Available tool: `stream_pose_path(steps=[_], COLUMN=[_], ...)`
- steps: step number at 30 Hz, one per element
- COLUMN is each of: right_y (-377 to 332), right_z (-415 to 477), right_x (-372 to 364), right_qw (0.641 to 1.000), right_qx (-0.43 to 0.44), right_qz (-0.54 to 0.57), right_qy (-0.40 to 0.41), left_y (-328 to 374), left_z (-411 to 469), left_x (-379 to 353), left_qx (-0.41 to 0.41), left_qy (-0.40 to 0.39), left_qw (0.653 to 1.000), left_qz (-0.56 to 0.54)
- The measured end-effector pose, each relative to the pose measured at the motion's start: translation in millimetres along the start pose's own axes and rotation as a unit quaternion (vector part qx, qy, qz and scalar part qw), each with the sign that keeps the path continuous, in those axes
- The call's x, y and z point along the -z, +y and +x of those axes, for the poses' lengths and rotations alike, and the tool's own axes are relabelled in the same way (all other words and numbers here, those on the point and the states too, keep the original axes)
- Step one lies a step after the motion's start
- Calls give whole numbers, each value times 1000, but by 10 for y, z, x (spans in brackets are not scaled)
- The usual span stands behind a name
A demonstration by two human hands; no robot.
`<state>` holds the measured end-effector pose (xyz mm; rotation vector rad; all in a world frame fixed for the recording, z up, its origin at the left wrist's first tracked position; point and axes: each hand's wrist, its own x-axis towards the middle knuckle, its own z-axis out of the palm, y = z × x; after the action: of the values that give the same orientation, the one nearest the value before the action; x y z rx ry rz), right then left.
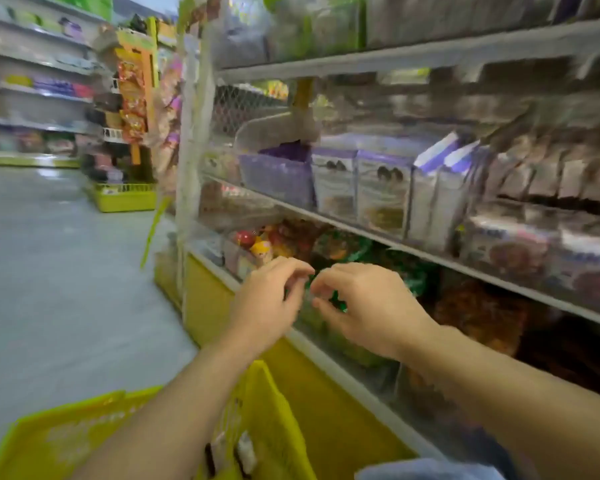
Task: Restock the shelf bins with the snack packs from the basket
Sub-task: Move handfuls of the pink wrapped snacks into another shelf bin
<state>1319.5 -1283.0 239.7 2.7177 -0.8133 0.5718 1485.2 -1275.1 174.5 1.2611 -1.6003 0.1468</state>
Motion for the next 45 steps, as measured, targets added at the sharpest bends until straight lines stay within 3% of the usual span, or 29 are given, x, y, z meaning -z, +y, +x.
stream_pose_path(steps=[5,9,12,16,22,25,28,33,36,39,43,45], right_y=[-457,-659,-665,-622,-703,-784,-816,-822,-785,-787,-816,-810], right_z=[72,42,-44,-204,-322,-329,-353,-419,-391,-328,-267,-241], right_x=[-1499,-2601,-3278,-3981,-4752,-4974,-5131,-5148,-5044,-4896,-4764,-4727], right_qw=[984,926,884,845,851,856,833,799,785,805,766,744], right_qx=[12,7,-39,-123,-193,-208,-232,-239,-230,-229,-261,-265], right_qz=[73,124,136,152,155,122,138,168,217,333,426,462], right_qy=[-165,-357,-446,-498,-464,-456,-482,-525,-533,-435,-404,-404], left_y=[-1034,-1707,-2107,-2501,-2816,-2839,-2824,-2793,-2825,-2867,-2960,-2985], left_z=[-1134,-1885,-2378,-2975,-3428,-3562,-3623,-3562,-3501,-3399,-3197,-3127], left_x=[176,184,91,-151,-540,-725,-878,-983,-884,-667,-408,-319], left_qx=[182,314,404,481,581,611,627,637,632,636,580,573], left_qy=[-153,-259,-314,-380,-376,-347,-315,-343,-320,-270,-236,-236], left_qw=[969,909,854,781,708,699,702,689,705,718,774,780], left_qz=[62,88,93,114,139,131,123,42,-15,-82,-97,-89])
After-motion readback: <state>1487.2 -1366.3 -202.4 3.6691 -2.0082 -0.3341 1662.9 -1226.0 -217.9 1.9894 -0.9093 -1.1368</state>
